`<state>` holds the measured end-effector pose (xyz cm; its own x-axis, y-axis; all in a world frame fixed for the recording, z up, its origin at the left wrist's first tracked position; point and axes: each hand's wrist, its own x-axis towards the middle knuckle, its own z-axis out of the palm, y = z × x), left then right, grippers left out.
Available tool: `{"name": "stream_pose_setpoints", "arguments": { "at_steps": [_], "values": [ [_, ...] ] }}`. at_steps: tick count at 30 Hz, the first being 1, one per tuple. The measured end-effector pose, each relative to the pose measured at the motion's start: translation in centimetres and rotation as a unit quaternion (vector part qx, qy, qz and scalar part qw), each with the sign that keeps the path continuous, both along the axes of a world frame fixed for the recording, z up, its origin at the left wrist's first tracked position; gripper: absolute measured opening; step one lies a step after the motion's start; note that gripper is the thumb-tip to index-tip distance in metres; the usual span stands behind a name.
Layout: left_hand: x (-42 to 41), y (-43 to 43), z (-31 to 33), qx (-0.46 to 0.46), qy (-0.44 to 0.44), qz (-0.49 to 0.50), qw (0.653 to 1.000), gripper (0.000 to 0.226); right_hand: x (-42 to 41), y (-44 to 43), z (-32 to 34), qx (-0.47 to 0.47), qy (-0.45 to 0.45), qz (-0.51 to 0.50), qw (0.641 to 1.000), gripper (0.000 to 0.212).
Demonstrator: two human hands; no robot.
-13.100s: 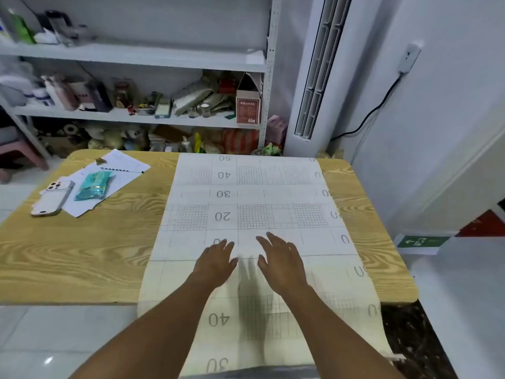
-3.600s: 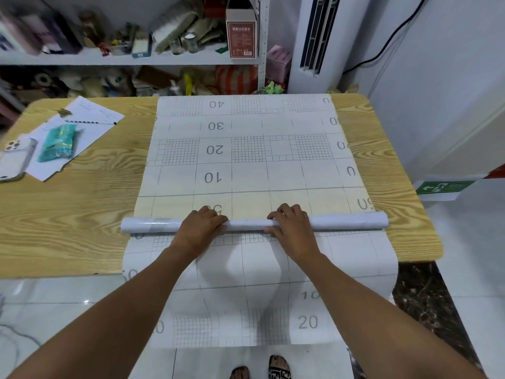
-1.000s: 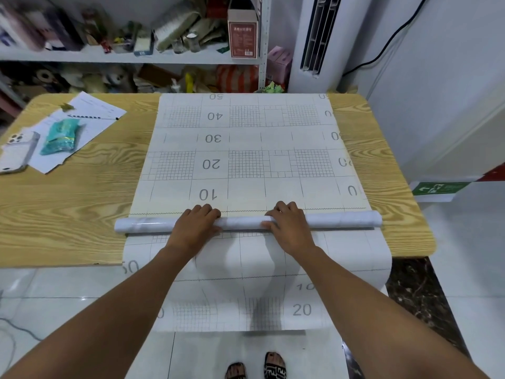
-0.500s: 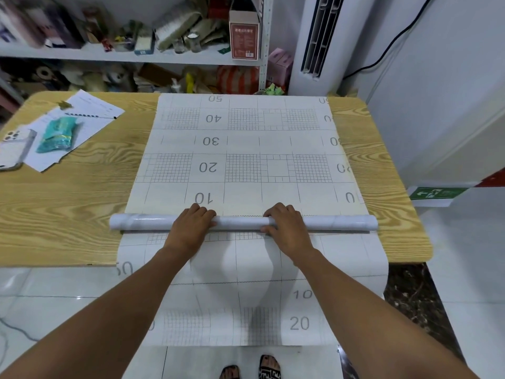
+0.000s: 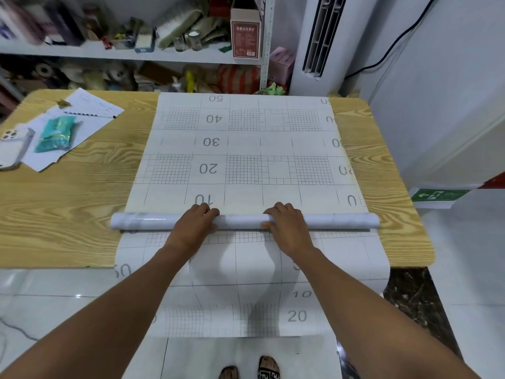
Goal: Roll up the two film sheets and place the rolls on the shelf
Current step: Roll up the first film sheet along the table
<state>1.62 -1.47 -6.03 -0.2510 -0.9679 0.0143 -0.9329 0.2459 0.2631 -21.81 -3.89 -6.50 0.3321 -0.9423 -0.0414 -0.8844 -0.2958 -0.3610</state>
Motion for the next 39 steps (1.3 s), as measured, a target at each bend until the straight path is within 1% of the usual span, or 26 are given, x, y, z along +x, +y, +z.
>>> {"name": "stream_pose_setpoints", "arguments": {
  "at_steps": [4, 6, 11, 15, 19, 22, 25, 28, 30, 32, 34, 37, 39],
  "values": [
    [0.4, -0.1, -0.3, -0.039, -0.04, -0.025, 0.998, 0.027, 0.0, 0.1, -0.1, -0.004, -0.045, -0.012, 0.999, 0.043],
    [0.4, -0.2, -0.4, -0.052, -0.045, -0.023, 0.997, 0.025, -0.1, 0.2, -0.3, -0.015, -0.044, -0.006, 0.999, 0.045],
    [0.4, -0.5, -0.6, -0.053, -0.053, -0.016, 0.997, 0.028, 0.1, 0.1, -0.3, -0.031, -0.022, -0.022, 0.999, 0.035],
    [0.4, -0.6, -0.6, -0.053, -0.05, -0.009, 0.997, 0.034, 0.3, -0.2, -0.4, -0.021, -0.008, -0.013, 1.0, 0.028],
    [0.3, -0.6, -0.7, -0.032, -0.03, 0.0, 0.999, 0.04, 0.2, -0.4, -0.6, -0.038, 0.0, -0.014, 0.999, 0.025],
    [0.2, -0.7, -0.7, -0.009, -0.02, -0.017, 1.0, 0.048, 0.2, -0.4, -0.6, -0.039, 0.004, -0.016, 0.999, 0.025],
    [0.2, -0.6, -0.6, -0.006, -0.01, -0.028, 1.0, 0.043, 0.1, -0.4, -0.5, -0.027, 0.009, -0.01, 1.0, 0.026],
    [0.4, -0.7, -0.7, -0.011, 0.015, -0.016, 1.0, 0.035, 0.0, -0.2, -0.3, -0.017, -0.021, -0.014, 1.0, 0.03],
    [0.6, -0.9, -0.7, -0.019, 0.021, -0.027, 0.999, 0.032, 0.0, -0.1, 0.0, -0.011, -0.039, -0.024, 0.999, 0.03],
    [0.9, -1.2, -0.9, -0.037, -0.015, -0.055, 0.998, 0.034, -0.1, 0.0, 0.1, -0.001, -0.044, -0.03, 0.999, 0.029],
    [1.0, -1.2, -0.9, -0.048, -0.05, -0.059, 0.996, 0.036, -0.2, 0.0, -0.1, 0.001, -0.045, -0.027, 0.999, 0.032],
    [1.1, -1.1, -1.0, -0.055, -0.072, -0.055, 0.994, 0.033, -0.5, 0.1, -0.6, -0.004, -0.046, -0.023, 0.999, 0.046],
    [1.0, -1.1, -1.0, -0.058, -0.083, -0.055, 0.993, 0.034, -0.7, 0.1, -0.6, 0.003, -0.04, -0.025, 0.999, 0.049]
  ]
}}
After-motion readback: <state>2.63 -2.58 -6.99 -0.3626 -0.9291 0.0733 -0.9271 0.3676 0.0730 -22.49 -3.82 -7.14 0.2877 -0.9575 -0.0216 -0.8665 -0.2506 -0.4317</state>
